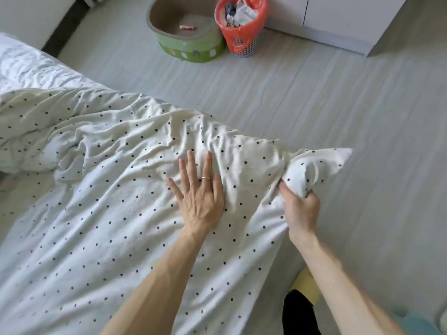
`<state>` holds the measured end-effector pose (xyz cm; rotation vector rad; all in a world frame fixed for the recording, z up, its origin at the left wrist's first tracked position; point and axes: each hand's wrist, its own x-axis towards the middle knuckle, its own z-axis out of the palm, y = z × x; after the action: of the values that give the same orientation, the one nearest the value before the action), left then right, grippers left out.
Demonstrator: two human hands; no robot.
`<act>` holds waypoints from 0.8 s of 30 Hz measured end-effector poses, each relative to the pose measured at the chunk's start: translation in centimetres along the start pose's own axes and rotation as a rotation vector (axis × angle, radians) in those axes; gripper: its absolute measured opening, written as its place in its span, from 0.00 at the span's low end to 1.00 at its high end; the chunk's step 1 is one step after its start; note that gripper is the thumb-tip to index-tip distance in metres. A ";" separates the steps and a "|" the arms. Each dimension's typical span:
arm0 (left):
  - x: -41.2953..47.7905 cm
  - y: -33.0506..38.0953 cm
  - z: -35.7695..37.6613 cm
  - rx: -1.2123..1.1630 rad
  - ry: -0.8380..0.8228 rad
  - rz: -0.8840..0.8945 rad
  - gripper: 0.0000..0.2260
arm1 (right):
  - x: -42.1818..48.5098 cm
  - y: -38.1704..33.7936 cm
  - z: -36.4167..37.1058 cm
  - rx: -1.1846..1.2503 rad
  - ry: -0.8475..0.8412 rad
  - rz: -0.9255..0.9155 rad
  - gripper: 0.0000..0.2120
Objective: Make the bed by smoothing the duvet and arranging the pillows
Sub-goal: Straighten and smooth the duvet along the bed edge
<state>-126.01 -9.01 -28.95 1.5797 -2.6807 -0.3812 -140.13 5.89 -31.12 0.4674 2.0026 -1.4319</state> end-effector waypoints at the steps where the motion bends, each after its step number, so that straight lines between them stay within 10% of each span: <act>1: -0.3 0.4 0.1 0.010 -0.004 -0.018 0.25 | 0.3 -0.6 -1.6 -0.096 0.036 -0.129 0.09; 8: -1.1 1.9 0.8 0.048 -0.133 -0.142 0.25 | 7.4 2.5 -7.9 -0.822 -0.177 0.079 0.15; 20: -4.9 -4.2 -1.3 -0.054 -0.129 -0.486 0.25 | -2.6 -2.9 6.9 -1.096 -0.786 -1.425 0.32; 24: -4.0 -5.1 -2.3 -0.067 -0.190 -0.459 0.23 | 3.1 -3.1 6.7 -1.598 -0.704 -0.578 0.35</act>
<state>-119.39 -8.35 -27.36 2.2347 -2.3659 -0.6465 -142.45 -1.65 -32.44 -1.1686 1.9776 0.1597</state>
